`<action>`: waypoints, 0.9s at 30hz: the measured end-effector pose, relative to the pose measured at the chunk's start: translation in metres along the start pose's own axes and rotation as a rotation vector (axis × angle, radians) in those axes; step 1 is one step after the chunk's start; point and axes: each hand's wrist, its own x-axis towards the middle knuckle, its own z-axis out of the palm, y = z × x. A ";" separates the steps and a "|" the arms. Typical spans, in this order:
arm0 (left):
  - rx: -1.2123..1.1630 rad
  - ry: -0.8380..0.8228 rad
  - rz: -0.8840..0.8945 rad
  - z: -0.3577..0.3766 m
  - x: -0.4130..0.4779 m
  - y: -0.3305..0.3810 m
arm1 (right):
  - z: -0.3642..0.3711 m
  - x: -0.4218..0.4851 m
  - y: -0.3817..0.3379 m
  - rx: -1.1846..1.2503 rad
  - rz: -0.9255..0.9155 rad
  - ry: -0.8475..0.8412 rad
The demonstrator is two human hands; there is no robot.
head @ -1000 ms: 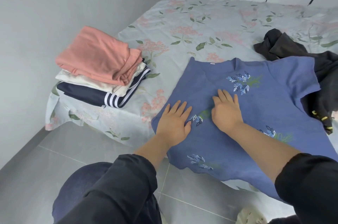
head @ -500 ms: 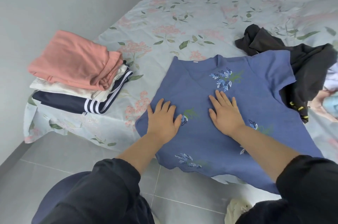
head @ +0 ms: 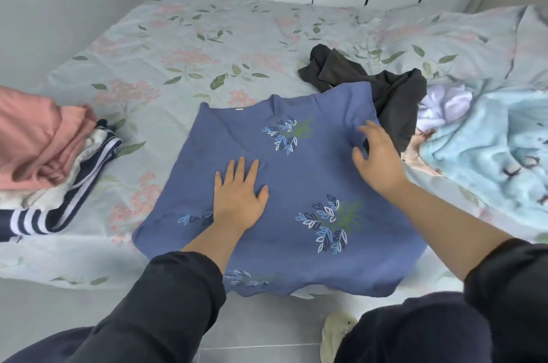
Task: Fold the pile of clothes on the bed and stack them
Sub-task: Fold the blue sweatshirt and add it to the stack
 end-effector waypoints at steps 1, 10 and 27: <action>-0.008 0.007 0.002 0.001 0.000 0.000 | -0.006 0.010 0.000 0.042 0.022 0.042; -0.042 0.037 0.004 0.002 0.000 -0.001 | -0.005 0.097 0.006 0.026 0.432 -0.047; -0.070 0.062 0.002 0.003 0.000 -0.002 | -0.007 0.115 0.017 0.529 0.660 0.088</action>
